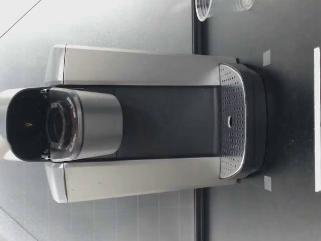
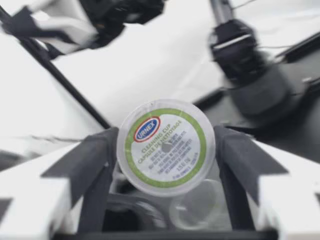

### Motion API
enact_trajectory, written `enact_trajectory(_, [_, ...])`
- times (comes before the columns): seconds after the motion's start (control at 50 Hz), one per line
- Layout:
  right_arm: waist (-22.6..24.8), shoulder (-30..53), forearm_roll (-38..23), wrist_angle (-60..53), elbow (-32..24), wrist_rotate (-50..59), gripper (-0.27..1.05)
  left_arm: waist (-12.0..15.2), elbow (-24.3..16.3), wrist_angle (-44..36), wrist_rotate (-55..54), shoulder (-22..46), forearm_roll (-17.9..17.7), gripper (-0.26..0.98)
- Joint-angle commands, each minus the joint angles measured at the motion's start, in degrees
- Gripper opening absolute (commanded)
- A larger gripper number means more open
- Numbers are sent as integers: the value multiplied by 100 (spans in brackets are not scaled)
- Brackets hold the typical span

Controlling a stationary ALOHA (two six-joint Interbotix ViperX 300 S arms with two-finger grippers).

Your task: Place the coffee capsule inside the capsule container, then place the cup onto the center of the cup tray, then push the 'Hot Water' and 'Travel Mug' buttons.

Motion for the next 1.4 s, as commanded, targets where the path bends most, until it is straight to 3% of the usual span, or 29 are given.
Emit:
enact_trajectory(0.0, [26,-105,9,-26,-35,-9,3,62,-237,-70,396,9,0,44])
enact_trajectory(0.4, [26,-132,0,-18,0,-26,3,149,26,-1134,2443,466,-97,44])
enact_trajectory(0.84, [18,-158,-9,-26,44,-44,3,220,202,-2109,3990,905,-1749,44])
enact_trajectory(1.38, [18,-158,-9,-18,44,-62,3,220,229,-2268,3990,1222,-1837,44])
